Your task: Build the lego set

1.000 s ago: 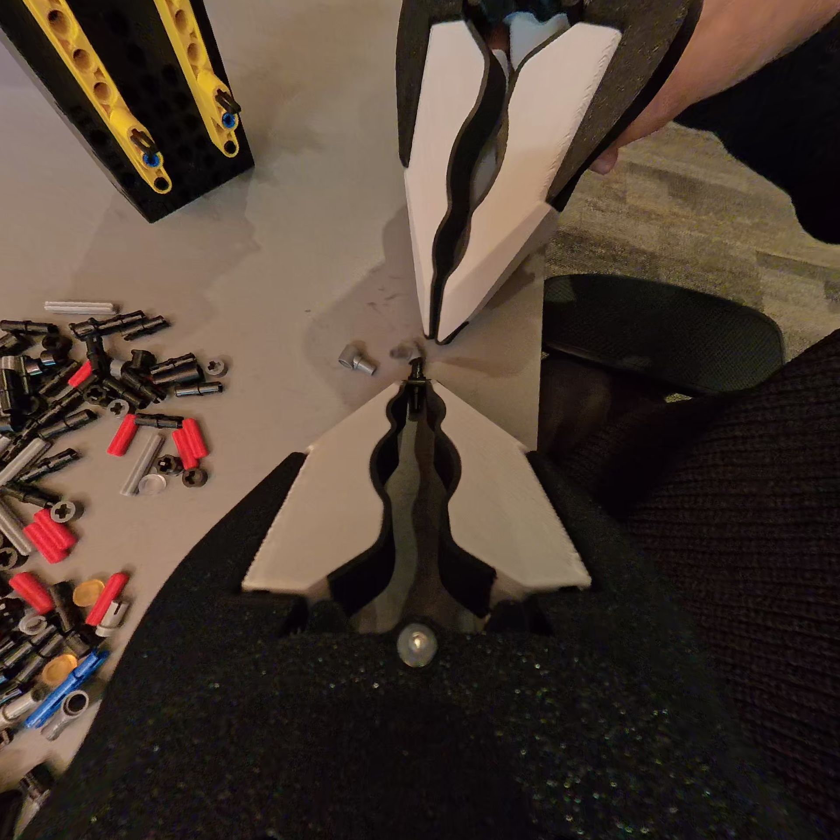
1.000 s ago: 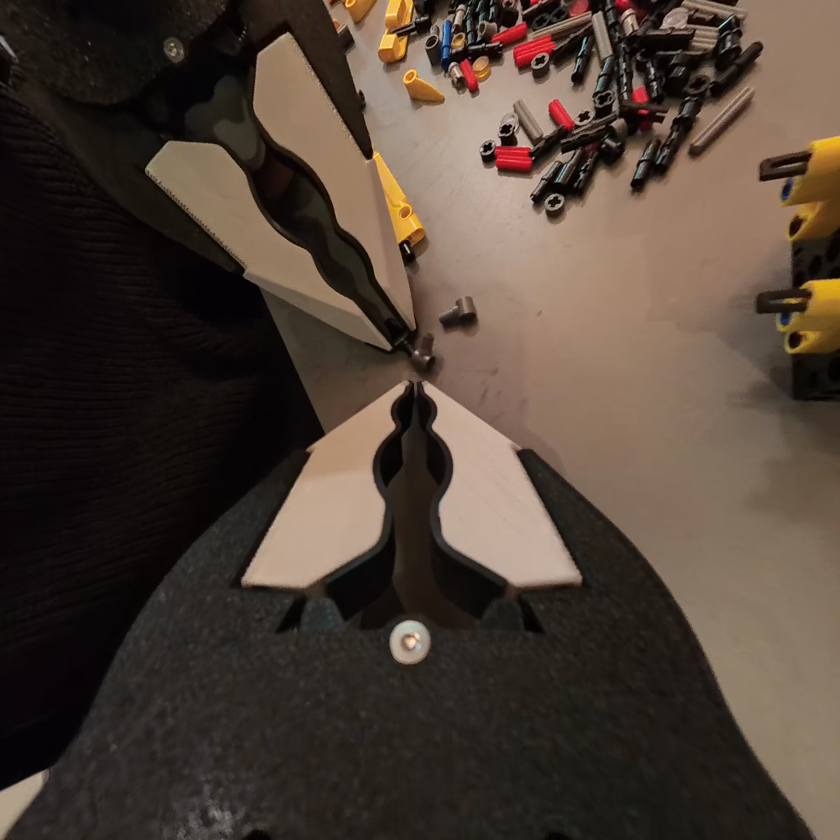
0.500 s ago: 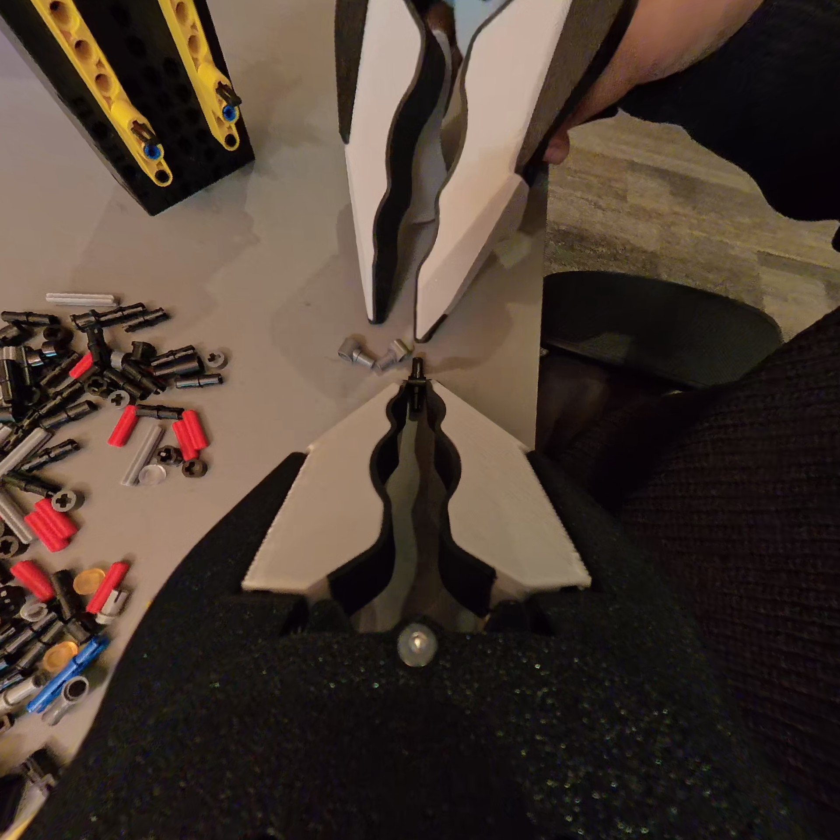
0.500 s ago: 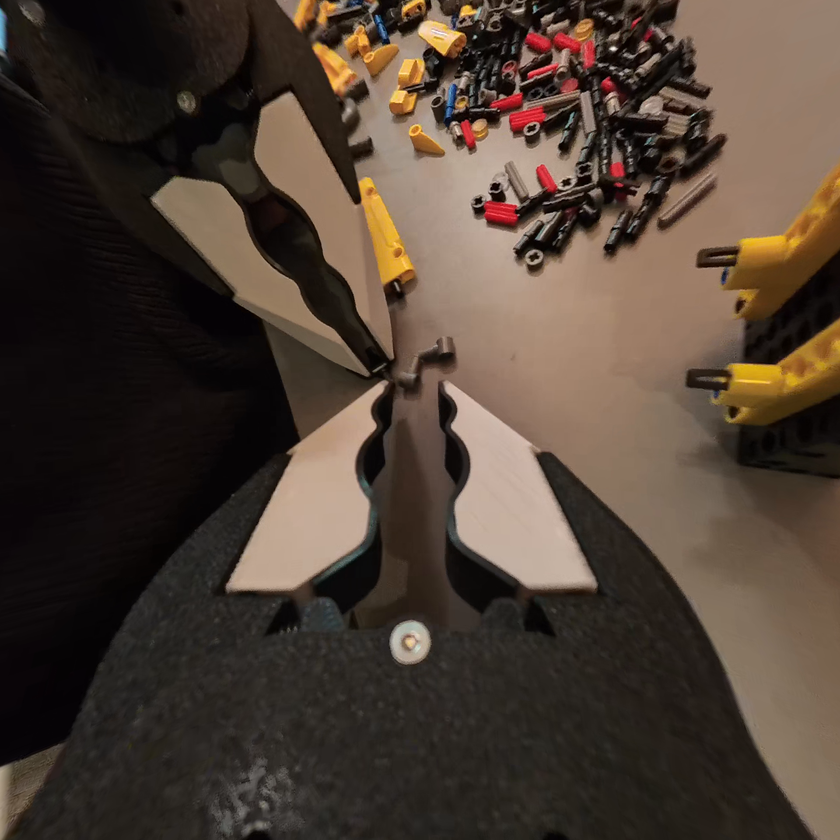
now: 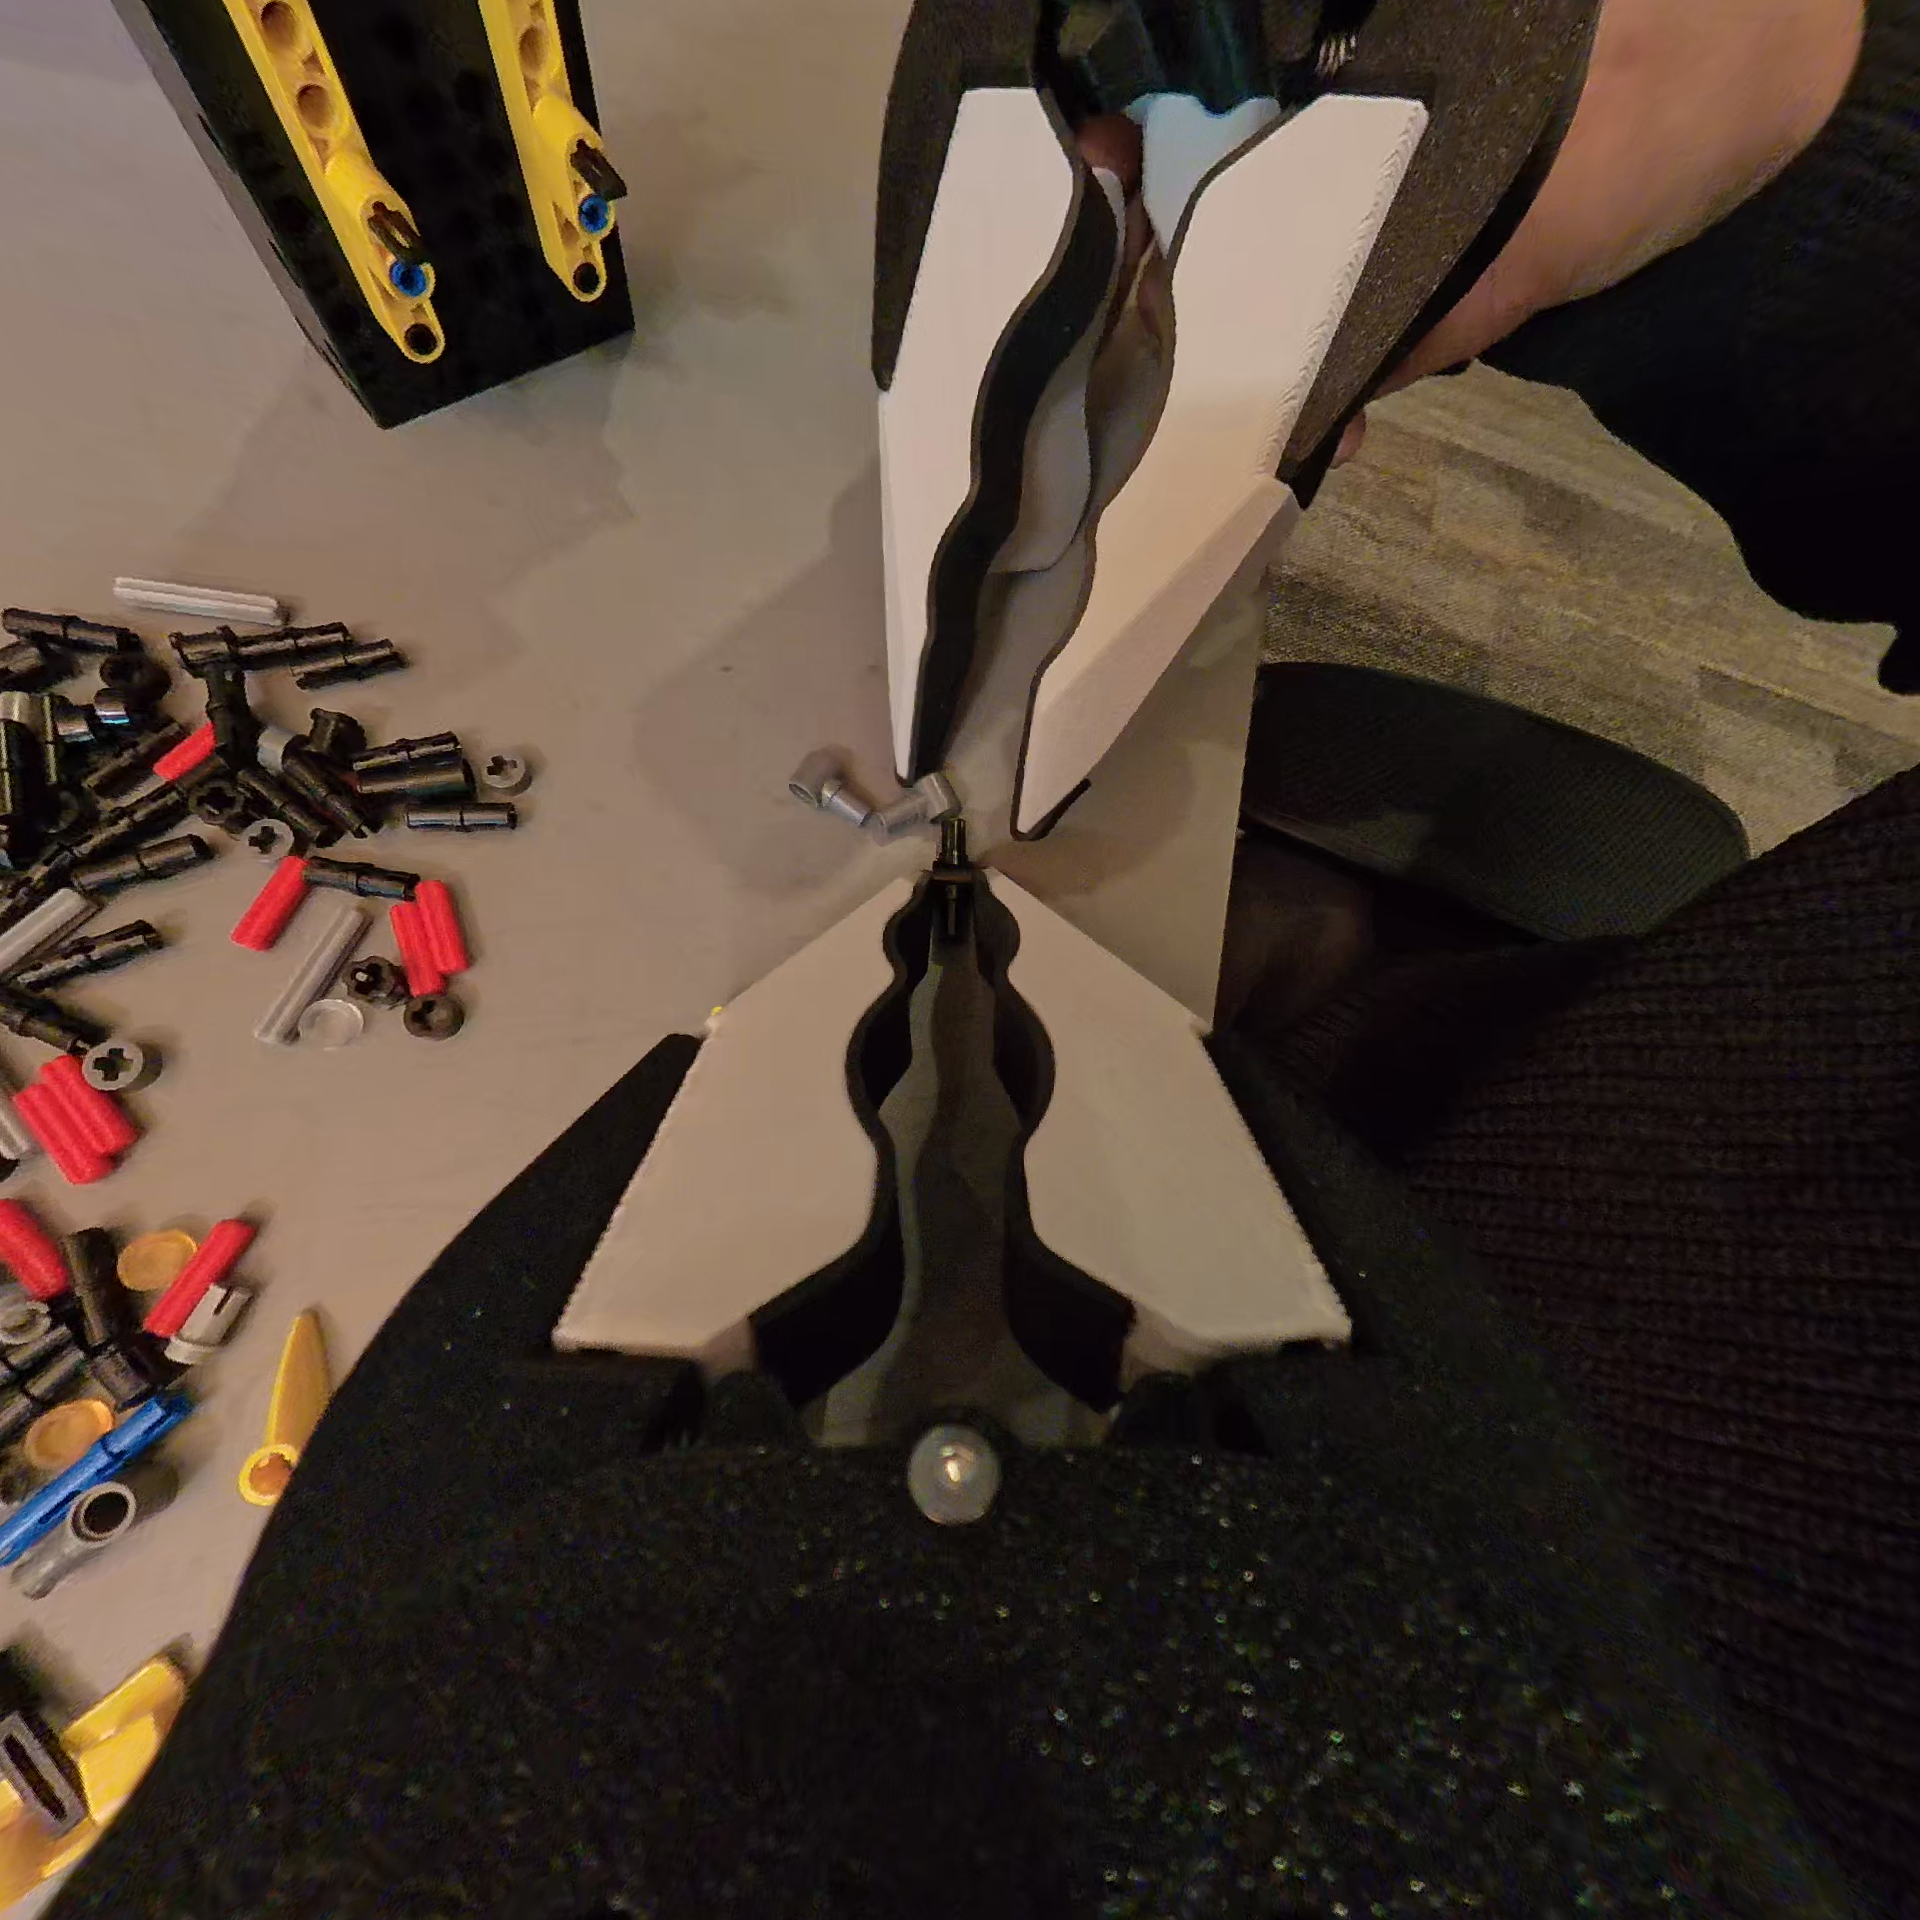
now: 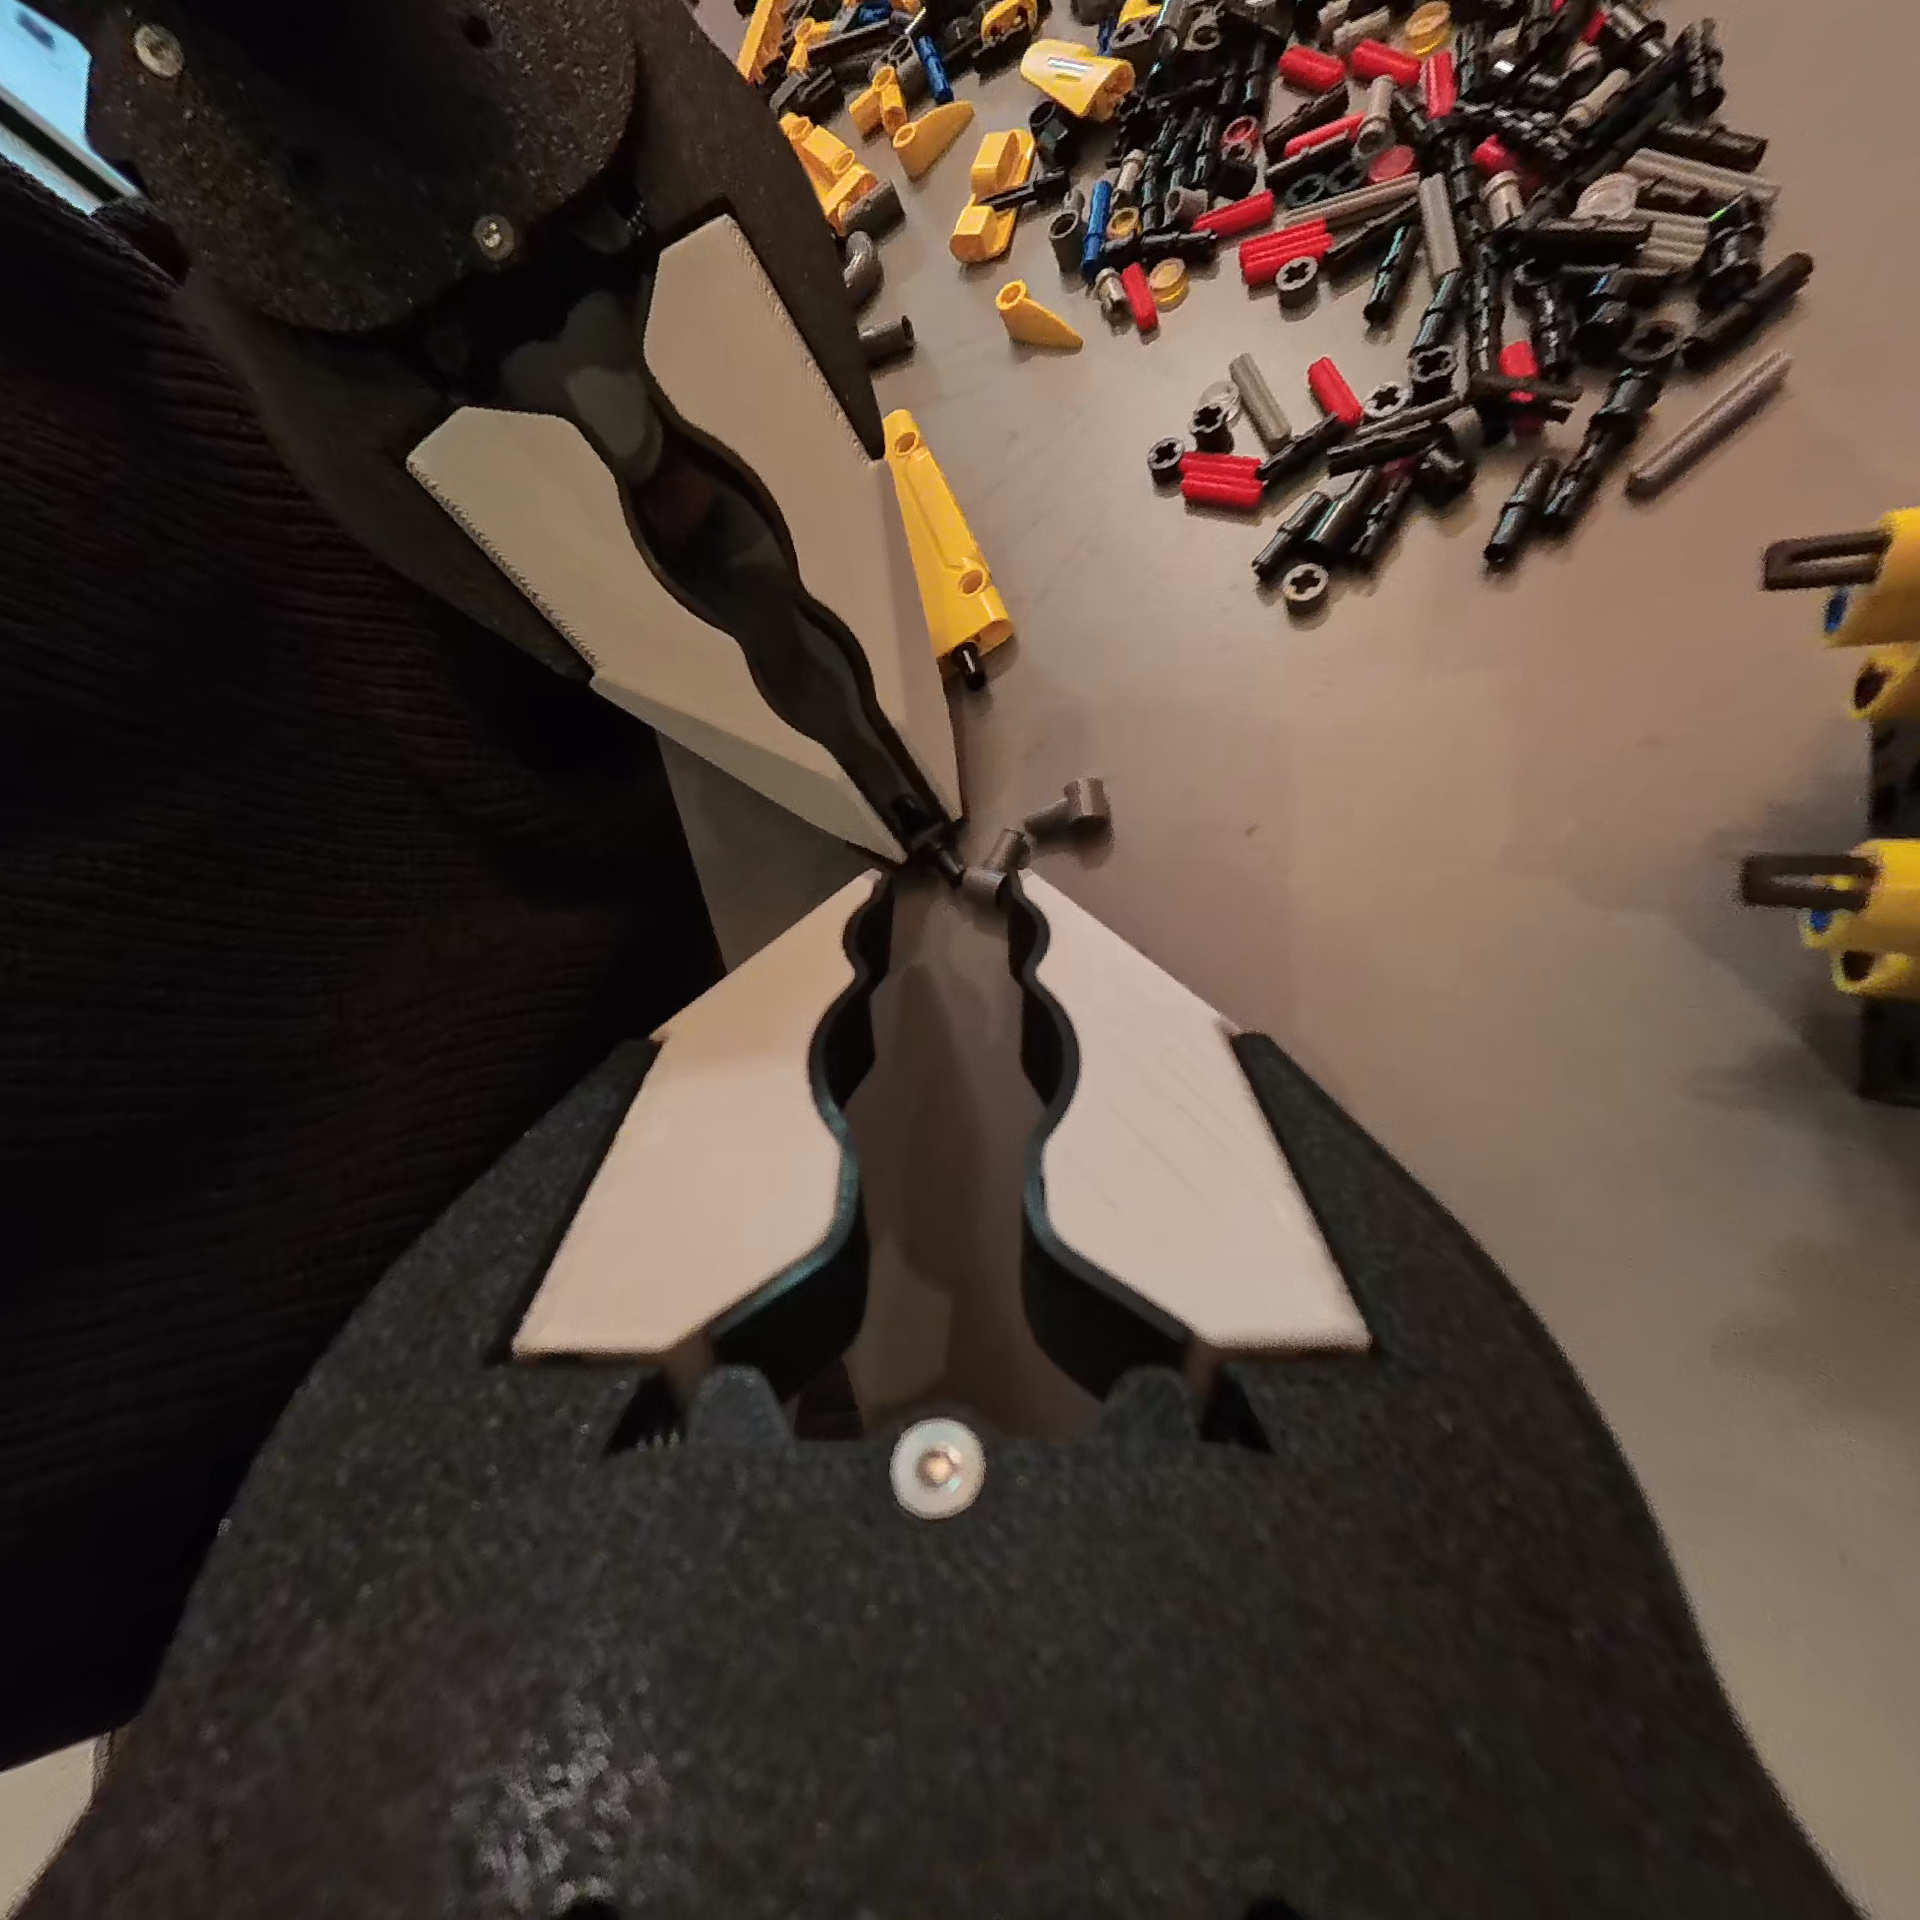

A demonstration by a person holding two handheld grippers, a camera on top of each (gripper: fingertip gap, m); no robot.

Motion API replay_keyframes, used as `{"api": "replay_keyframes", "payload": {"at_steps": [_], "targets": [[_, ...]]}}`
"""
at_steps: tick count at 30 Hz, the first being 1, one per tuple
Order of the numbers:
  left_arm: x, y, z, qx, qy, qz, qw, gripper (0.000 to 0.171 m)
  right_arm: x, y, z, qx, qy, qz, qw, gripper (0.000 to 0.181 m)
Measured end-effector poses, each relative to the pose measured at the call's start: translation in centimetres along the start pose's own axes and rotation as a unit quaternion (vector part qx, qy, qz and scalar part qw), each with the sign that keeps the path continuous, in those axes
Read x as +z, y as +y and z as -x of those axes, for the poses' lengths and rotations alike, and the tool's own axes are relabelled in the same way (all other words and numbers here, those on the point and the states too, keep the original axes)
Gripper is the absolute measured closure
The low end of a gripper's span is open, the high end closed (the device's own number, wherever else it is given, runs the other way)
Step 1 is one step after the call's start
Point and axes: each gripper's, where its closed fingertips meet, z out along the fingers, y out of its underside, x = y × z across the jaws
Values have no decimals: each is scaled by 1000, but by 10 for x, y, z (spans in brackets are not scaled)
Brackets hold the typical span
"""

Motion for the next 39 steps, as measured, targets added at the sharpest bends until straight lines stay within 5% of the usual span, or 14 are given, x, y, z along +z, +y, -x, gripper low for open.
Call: {"api": "replay_keyframes", "payload": {"at_steps": [23, 39], "targets": [[1, -1, 1, -16, -18, -5, 1000, 165, 0, 3, -5, 14, 98, -33, 994, 175], [1, -1, 1, -16, -21, -8, 1000, 167, 0, 3, -4, 137, 35, -47, 989, 179]]}}
